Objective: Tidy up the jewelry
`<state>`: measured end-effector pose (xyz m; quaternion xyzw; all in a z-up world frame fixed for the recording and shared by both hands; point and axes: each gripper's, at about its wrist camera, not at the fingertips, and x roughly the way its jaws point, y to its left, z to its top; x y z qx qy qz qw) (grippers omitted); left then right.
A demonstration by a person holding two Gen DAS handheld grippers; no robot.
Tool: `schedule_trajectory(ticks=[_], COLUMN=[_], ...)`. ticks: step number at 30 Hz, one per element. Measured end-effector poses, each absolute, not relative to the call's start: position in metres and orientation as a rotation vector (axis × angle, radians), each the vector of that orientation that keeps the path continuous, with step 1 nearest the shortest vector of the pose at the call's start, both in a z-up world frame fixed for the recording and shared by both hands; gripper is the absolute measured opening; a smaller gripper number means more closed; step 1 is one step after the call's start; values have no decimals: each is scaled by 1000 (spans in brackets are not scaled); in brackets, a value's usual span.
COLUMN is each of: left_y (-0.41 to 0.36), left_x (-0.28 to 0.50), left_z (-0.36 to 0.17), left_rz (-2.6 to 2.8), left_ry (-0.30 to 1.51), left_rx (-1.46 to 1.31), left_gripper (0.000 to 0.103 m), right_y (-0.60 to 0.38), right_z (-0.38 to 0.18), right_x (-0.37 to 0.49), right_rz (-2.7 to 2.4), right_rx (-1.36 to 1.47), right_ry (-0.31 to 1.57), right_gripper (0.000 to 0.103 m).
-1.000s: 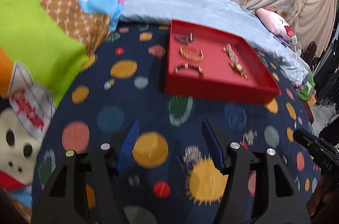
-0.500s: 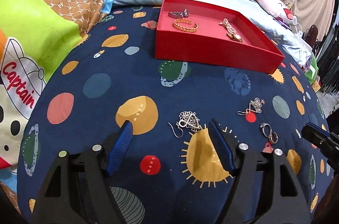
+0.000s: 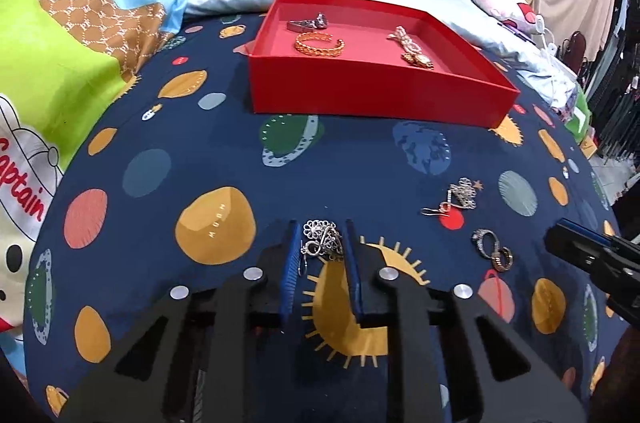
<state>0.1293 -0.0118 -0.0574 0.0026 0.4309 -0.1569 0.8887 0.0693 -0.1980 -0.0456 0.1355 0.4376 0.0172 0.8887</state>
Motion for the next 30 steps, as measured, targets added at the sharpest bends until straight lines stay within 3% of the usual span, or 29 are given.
schedule_trajectory(ticks=[1, 6, 20, 25, 30], left_y=[-11, -7, 10, 12, 12], left_x=[129, 126, 110, 106, 106], left_z=[-56, -46, -18, -13, -14], left_rz=[-335, -354, -395, -407, -410], left_ry=[896, 880, 836, 830, 836], left_rx=[-2, -26, -72, -80, -84], left_gripper=[11, 6, 5, 5, 6], right_y=[-197, -190, -175, -166, -159], right_z=[-46, -46, -49, -54, -65], right_x=[71, 80, 78, 86, 99], right_rz=[40, 59, 91, 111, 111], right_rx=[281, 275, 251, 215, 165], right_ry=[910, 909, 933, 940, 966], right_gripper=[22, 22, 22, 33, 34])
